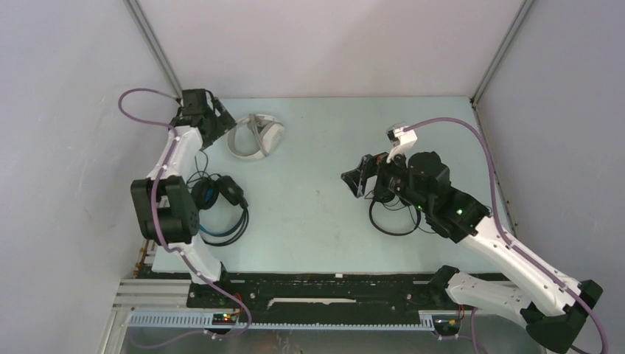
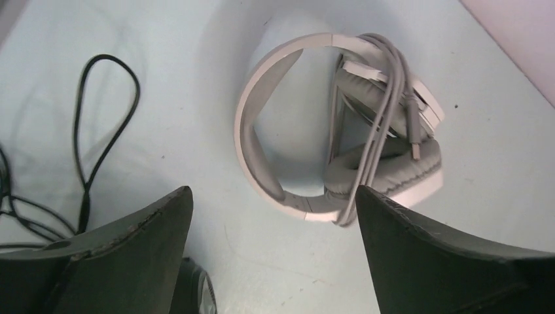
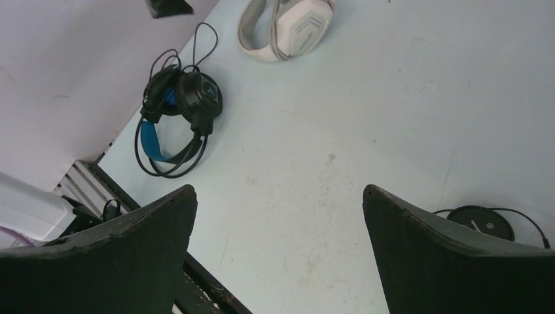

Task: Wrap the headphones
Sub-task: Place the headphones at the center of the board.

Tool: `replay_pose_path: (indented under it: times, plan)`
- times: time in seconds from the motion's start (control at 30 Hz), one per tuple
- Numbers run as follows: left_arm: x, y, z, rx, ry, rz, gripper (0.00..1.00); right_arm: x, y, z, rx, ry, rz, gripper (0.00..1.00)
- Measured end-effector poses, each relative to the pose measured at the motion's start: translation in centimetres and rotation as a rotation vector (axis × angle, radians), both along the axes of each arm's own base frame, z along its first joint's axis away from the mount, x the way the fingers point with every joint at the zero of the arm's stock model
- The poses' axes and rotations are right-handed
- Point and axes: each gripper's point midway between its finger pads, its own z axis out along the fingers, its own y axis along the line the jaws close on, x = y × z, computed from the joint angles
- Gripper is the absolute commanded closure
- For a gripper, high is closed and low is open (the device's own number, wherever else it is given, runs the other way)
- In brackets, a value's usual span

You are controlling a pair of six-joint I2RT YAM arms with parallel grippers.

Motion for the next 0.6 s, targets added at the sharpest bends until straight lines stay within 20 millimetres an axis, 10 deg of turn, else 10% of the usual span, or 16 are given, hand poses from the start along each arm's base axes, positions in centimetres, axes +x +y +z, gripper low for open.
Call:
replay_pose_path:
  times: [0.3,0.6]
  plan:
    - [-5.9,1.0,5.3,0.103,-0.051,0.005,0.02,1.5,2.6,-5.6,-0.086,0.142,-0.062,0.0]
    - [-13.8,-4.2,-1.7,0.084,0.123,-0.13,0.07,0.9,2.9,-9.6,-0.128,0.217,-0.083,0.0]
